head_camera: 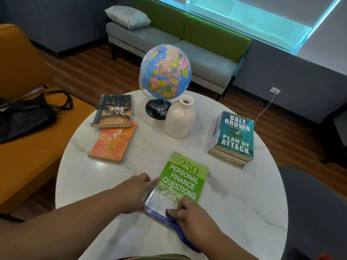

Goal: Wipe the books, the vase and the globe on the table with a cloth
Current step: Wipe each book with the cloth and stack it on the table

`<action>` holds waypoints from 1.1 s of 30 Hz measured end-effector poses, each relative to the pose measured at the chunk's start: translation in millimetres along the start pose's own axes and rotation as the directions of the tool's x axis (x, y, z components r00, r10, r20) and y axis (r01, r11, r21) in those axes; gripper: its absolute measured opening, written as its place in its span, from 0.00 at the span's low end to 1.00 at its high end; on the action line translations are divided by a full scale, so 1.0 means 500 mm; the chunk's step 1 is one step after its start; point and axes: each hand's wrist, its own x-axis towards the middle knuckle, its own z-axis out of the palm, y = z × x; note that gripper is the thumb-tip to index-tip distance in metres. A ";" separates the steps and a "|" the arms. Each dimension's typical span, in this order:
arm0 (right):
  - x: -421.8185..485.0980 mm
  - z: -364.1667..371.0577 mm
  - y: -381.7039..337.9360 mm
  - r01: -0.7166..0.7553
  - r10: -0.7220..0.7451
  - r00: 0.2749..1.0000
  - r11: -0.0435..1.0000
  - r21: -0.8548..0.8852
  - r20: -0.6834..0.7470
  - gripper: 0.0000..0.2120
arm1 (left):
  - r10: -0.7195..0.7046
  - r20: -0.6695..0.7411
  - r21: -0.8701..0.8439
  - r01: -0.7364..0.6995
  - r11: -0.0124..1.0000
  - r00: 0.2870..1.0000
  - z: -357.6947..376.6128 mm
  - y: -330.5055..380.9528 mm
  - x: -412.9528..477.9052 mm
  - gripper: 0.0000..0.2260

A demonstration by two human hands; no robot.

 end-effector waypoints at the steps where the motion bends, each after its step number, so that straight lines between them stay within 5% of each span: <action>1: 0.005 -0.005 0.005 -0.043 0.042 0.998 0.999 -0.019 -0.049 0.07 | 0.000 -0.001 -0.002 0.000 1.000 1.000 -0.001 0.000 0.000 0.44; 3: 0.013 -0.014 0.014 -0.196 0.195 0.973 0.981 0.004 -0.121 0.09 | -0.002 0.002 -0.004 0.002 1.000 1.000 -0.001 0.002 -0.001 0.44; 6: 0.006 -0.017 0.006 -0.191 0.197 0.972 0.980 0.063 -0.124 0.12 | -0.013 0.001 -0.005 0.013 1.000 1.000 0.000 0.004 -0.002 0.44; 8: -0.005 -0.014 0.000 -0.142 0.143 0.990 0.988 0.062 -0.013 0.04 | -0.013 -0.003 -0.006 0.013 1.000 1.000 0.000 0.004 -0.002 0.44; 11: -0.014 -0.014 0.018 -0.140 0.134 0.985 0.989 0.051 0.110 0.11 | -0.011 -0.004 -0.015 0.011 1.000 1.000 -0.002 0.004 -0.003 0.44; 17: 0.042 -0.040 0.052 -0.396 0.434 0.890 0.888 0.236 -0.139 0.10 | -0.010 0.004 -0.024 0.010 1.000 1.000 -0.006 0.007 -0.005 0.44; 24: 0.053 -0.011 0.008 -0.307 0.313 0.949 0.944 0.123 -0.034 0.09 | -0.018 0.004 -0.012 0.018 1.000 1.000 -0.003 0.006 -0.003 0.44; 33: 0.053 -0.026 0.022 -0.270 0.265 0.950 0.963 -0.005 -0.167 0.10 | -0.014 0.002 -0.004 0.014 1.000 1.000 -0.004 0.004 -0.004 0.44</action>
